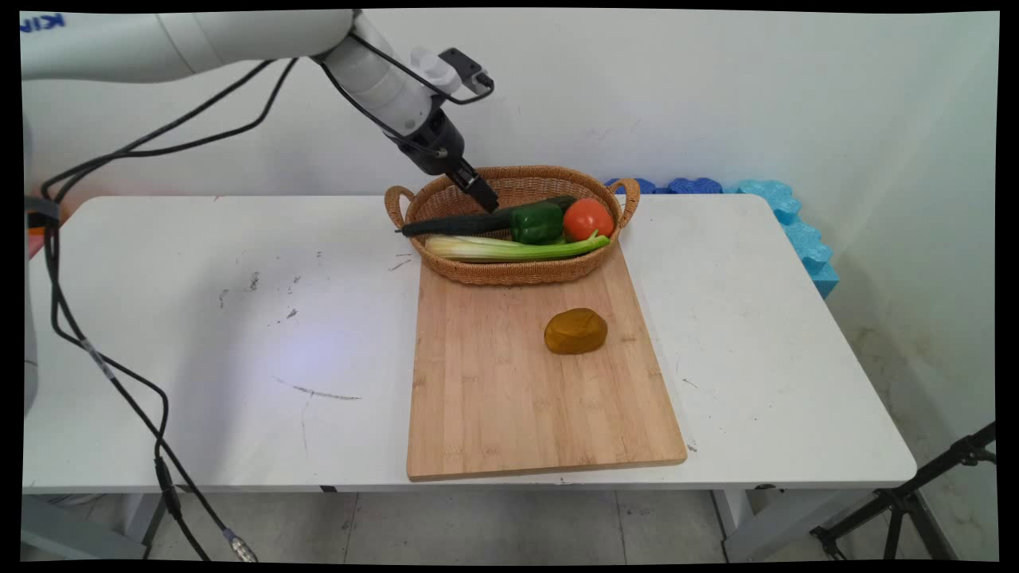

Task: Pick up the cucumber from the vegetable basket

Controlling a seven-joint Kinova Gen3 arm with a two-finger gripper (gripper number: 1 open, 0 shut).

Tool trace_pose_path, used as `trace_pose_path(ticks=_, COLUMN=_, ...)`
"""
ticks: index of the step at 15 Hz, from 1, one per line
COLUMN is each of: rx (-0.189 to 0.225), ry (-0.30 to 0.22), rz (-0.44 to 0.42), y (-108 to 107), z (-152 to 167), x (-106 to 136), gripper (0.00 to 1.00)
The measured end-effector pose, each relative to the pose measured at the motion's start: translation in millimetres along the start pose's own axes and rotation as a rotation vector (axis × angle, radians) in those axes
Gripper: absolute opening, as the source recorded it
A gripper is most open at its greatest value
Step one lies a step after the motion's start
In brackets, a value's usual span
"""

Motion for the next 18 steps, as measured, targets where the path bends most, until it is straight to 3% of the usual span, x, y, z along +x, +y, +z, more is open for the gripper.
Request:
trace_pose_path(ticks=14, rx=-0.006, ry=-0.063, rz=0.005, y=-3.1, z=50.4, x=6.1, gripper=1.00)
trace_pose_path(ticks=15, rx=-0.006, ry=-0.065, rz=0.005, y=-3.0, z=52.3, x=6.0, gripper=0.00)
trace_pose_path(ticks=18, rx=-0.009, ry=-0.071, rz=0.006, y=-2.1, z=58.1, x=5.5, gripper=0.00)
